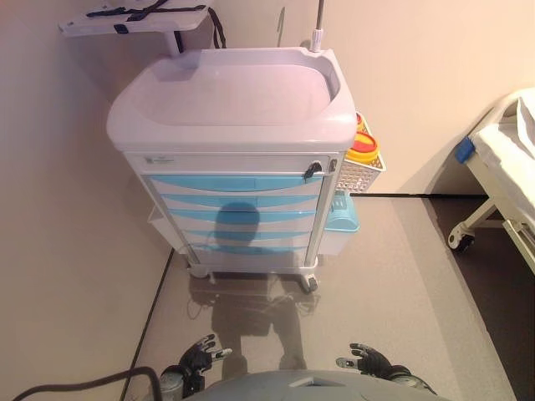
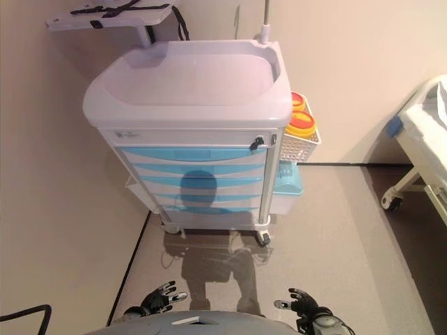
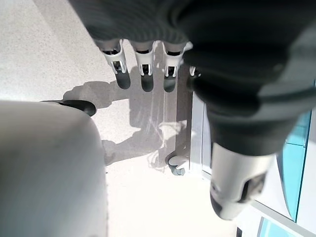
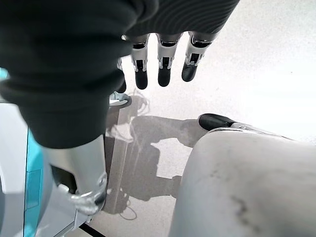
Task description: Open the drawer and pick up the medicine
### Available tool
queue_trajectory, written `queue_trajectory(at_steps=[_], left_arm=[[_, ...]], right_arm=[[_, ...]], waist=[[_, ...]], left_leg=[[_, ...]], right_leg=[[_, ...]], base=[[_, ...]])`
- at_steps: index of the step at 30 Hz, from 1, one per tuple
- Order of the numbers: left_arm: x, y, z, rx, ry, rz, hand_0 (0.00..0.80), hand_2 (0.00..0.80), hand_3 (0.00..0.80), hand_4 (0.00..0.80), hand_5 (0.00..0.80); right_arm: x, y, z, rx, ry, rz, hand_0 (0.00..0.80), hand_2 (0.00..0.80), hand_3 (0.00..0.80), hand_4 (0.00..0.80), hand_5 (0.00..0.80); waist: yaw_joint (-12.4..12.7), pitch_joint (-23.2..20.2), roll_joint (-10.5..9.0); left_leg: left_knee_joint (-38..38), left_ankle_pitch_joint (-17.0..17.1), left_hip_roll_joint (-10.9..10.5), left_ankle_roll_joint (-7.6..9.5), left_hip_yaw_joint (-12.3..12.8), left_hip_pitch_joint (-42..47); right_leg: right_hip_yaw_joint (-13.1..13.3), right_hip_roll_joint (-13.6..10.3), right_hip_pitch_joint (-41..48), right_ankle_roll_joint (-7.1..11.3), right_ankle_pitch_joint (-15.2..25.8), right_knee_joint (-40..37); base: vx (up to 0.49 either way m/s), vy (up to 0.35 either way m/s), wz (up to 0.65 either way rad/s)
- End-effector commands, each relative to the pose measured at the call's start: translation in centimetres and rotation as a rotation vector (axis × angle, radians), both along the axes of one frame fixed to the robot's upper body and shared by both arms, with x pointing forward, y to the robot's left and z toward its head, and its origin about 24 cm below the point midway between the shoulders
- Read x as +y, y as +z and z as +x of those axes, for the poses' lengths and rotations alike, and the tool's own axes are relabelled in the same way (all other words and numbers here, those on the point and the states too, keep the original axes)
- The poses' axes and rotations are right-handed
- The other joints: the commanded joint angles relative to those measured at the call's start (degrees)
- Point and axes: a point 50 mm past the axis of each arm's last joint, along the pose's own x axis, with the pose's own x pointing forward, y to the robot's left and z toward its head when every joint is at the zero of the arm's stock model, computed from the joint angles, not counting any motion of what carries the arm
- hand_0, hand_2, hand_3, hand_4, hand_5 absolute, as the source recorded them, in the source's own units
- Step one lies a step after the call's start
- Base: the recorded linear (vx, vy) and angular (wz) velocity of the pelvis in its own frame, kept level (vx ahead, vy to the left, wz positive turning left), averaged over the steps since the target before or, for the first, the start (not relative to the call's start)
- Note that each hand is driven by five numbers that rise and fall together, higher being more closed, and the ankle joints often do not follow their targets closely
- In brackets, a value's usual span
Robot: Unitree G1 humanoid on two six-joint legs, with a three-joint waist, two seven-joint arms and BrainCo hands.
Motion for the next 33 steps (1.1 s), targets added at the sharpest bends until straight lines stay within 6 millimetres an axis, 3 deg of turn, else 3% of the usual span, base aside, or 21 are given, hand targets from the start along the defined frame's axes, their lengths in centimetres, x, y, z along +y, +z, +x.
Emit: queue_trajectory(at_steps=[1, 21, 24, 33], left_arm=[[-0.2, 0.4, 1.9, -0.068, -0.021, 0.043, 0.0, 0.0, 0.0, 0.0, 0.0], [0.0, 0.2, 1.6, -0.031, -0.01, 0.076, 0.0, 0.0, 0.0, 0.0, 0.0], [0.3, 0.5, 2.3, -0.058, 0.016, 0.099, 0.0, 0.0, 0.0, 0.0, 0.0], [0.8, 2.9, 7.9, -0.272, 0.139, 0.102, 0.0, 0.0, 0.0, 0.0, 0.0]], right_arm=[[1.6, 0.1, 1.7, -0.048, 0.054, 0.021, 0.0, 0.0, 0.0, 0.0, 0.0], [1.5, 0.3, 1.9, -0.061, 0.087, 0.011, 0.0, 0.0, 0.0, 0.0, 0.0], [1.5, 0.4, 2.4, -0.08, 0.105, 0.002, 0.0, 0.0, 0.0, 0.0, 0.0], [1.2, 2.0, 6.5, -0.222, 0.084, -0.029, 0.0, 0.0, 0.0, 0.0, 0.0]], waist=[[0.33, -0.6, -2.75], [0.05, 0.75, -2.93], [-0.13, 1.87, -2.89], [-0.35, 10.69, -2.57]], left_leg=[[1.94, -3.8, -5.6, 3.67, 1.81, -1.49], [2.89, -3.84, -5.39, 3.82, 2.39, -2.6], [4.67, -4.22, -5.49, 4.08, 2.5, -4.4], [11.03, -4.0, -4.93, 4.78, 3.46, -14.27]], right_leg=[[-0.56, -1.66, -1.69, 2.96, 0.74, 2.85], [-0.24, -1.84, -3.04, 3.01, 0.75, 3.96], [0.11, -2.1, -4.95, 2.9, 0.32, 5.71], [-0.01, -3.06, -16.15, 2.87, -0.43, 14.23]], base=[[0.0, 0.0, 0.0], [0.016, 0.004, 0.0], [-0.023, 0.021, -0.06], [-0.117, 0.02, -0.05]])
